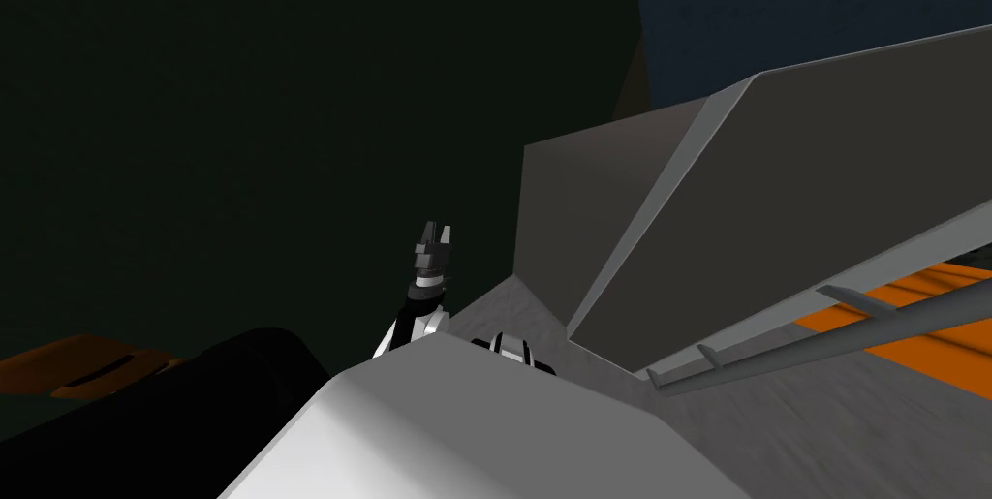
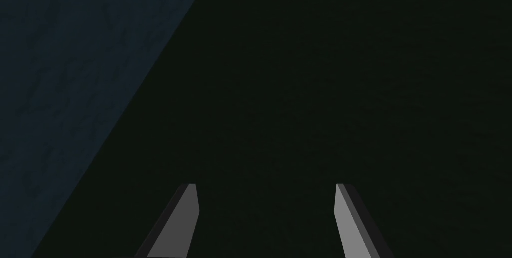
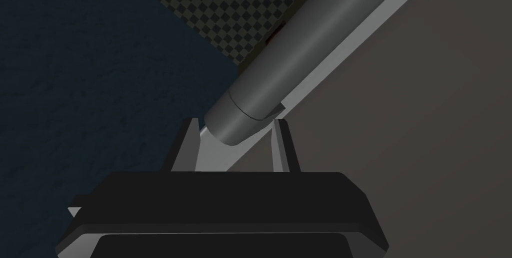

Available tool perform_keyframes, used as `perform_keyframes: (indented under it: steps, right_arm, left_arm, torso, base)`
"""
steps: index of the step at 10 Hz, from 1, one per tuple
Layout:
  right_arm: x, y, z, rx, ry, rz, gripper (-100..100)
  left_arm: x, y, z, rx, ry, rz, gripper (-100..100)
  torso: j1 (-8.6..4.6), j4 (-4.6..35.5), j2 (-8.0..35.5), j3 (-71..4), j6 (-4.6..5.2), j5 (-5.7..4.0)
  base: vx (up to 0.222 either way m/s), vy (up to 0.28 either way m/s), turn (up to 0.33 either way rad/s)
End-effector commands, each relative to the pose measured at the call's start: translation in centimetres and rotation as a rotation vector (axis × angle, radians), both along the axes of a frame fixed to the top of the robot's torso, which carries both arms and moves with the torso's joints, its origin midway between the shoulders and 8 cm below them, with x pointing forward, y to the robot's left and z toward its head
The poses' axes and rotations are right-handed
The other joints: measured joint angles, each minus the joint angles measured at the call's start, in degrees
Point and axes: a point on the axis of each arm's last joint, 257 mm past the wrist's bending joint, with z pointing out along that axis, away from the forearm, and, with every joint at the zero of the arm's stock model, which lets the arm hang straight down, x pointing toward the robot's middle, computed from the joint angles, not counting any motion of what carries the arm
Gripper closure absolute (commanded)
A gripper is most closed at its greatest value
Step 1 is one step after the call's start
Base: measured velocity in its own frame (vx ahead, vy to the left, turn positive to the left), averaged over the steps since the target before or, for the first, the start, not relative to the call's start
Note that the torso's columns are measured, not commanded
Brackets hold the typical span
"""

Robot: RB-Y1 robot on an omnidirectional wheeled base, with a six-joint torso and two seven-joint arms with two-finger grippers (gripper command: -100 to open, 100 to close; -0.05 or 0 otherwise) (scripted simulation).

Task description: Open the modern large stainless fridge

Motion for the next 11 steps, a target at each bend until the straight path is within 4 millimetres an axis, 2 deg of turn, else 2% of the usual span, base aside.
perform_keyframes:
  steps: [1,3,4,7,11]
  right_arm:
    - [-1.8,-1.6,-0.7,0.002,0.015,-0.06,100]
    - [-1.8,-1.6,-0.7,0.002,0.015,-0.06,100]
    - [-1.6,-1.3,0.9,-0.006,0.002,-0.076,-100]
    - [-1.5,-1.1,1.5,-0.005,0.006,-0.096,-100]
    - [-1.2,-0.6,2.9,-0.004,0.011,-0.133,-100]
  left_arm:
    - [0.0,0.0,0.0,0.0,0.0,0.0,0]
    - [0.0,0.0,0.0,0.0,0.0,0.0,0]
    - [0.0,0.0,0.0,0.0,0.0,0.0,0]
    - [0.0,0.0,0.0,0.0,0.0,0.0,0]
    - [0.0,0.0,0.0,0.0,0.0,0.0,0]
  torso:
    - [0.02,-0.04,0.02,0.04,-0.01,-0.08]
    - [0.29,-0.02,0.17,0.2,-0.05,-0.08]
    - [0.17,0.02,0.15,0.18,0.03,-0.07]
    - [0.38,0.34,0.56,0.34,0.07,0.38]
    - [0.56,0.32,0.46,0.26,0.07,0.47]
  base:
    - [-0.047,0.06,0.15]
    - [-0.047,0.044,0.037]
    - [-0.071,-0.011,0.105]
    - [-0.086,-0.064,0.089]
    - [-0.084,-0.047,0.087]
